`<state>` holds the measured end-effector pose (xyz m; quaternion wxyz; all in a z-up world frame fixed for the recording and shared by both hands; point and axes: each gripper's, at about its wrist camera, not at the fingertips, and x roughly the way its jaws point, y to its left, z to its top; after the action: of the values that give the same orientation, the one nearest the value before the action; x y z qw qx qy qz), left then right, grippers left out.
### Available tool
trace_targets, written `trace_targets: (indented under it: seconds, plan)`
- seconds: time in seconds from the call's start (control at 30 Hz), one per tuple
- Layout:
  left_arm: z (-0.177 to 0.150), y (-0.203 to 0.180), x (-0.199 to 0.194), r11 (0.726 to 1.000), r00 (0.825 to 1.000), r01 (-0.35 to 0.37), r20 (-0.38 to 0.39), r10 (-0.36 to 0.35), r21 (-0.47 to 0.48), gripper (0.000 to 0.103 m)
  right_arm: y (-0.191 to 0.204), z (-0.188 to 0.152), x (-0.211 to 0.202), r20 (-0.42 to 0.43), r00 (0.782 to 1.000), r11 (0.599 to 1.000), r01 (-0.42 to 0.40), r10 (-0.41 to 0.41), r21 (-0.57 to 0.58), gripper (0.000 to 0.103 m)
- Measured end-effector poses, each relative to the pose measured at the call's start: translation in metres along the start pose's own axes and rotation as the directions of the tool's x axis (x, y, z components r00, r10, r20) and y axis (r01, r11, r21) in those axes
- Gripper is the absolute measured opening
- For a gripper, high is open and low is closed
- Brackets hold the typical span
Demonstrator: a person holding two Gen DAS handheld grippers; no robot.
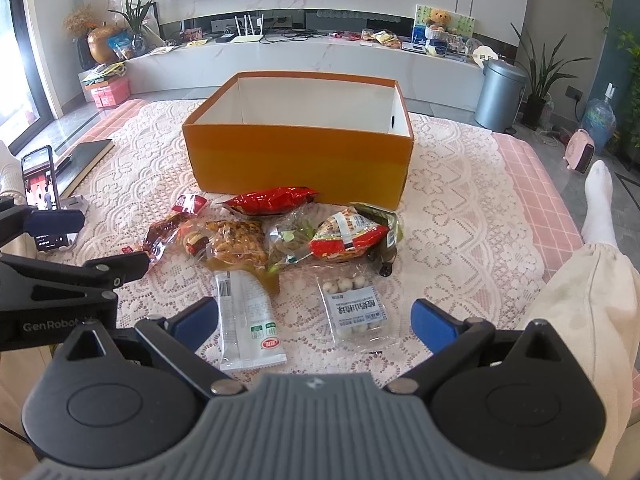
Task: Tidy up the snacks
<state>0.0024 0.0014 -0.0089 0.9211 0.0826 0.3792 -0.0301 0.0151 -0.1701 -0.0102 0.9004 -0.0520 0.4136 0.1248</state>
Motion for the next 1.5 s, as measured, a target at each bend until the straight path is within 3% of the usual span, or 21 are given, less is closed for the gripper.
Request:
trace_targets:
  seconds: [1.5]
  plan:
    - [-0.0013, 0.0059, 0.0041, 1.0, 1.0, 0.005, -0.01, -0.006, -0.011, 0.091, 0.0044, -0.0009, 0.0093, -0.036, 0.999, 1.0, -0.014, 0.014, -0.003, 0.099]
